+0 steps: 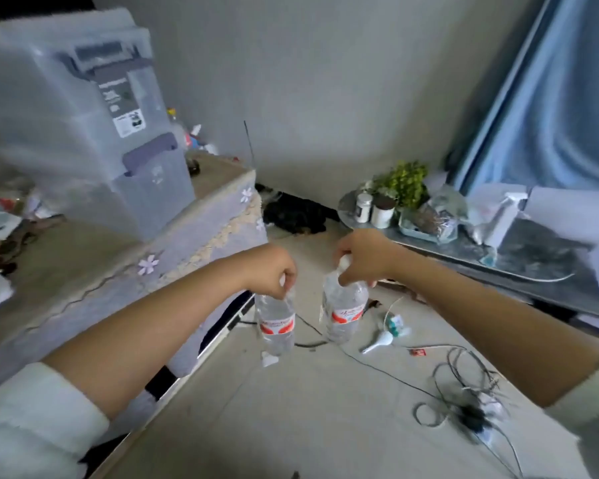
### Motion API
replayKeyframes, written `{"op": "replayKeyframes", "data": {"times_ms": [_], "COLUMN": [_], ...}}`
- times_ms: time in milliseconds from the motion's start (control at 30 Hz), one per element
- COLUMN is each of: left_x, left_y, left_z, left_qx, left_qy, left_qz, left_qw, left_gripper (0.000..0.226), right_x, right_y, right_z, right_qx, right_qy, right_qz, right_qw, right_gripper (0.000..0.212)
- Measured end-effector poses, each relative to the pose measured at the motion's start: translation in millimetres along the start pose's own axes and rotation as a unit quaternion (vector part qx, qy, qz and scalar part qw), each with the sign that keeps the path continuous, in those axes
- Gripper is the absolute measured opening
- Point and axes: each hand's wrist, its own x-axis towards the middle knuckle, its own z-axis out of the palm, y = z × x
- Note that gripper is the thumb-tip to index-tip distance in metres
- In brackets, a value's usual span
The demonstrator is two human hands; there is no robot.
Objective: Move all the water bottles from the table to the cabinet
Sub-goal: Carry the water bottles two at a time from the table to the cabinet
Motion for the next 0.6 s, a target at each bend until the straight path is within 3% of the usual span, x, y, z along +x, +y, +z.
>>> {"op": "replayKeyframes", "data": {"times_ms": [300,600], "left_x": [150.5,258.6], "left_y": [181.2,360.9], "left_z": [-18.7,-19.2], "left_qx": [0.068,0.113], "left_qy": [-0.012,-0.042], "left_qz": [0.152,0.277], "left_qw": [0.986,0.953], "left_gripper": [0.014,0.015], "right_x": [-103.7,-228.7], "right_y": [192.4,341.7], "right_z": [-50.3,-59.6], "right_qx": [0.033,0.113], "right_qy": [0.073,0.144], "right_qz": [0.153,0.360], "right_qw": [0.985,0.915], "right_gripper": [0.029,0.017]}}
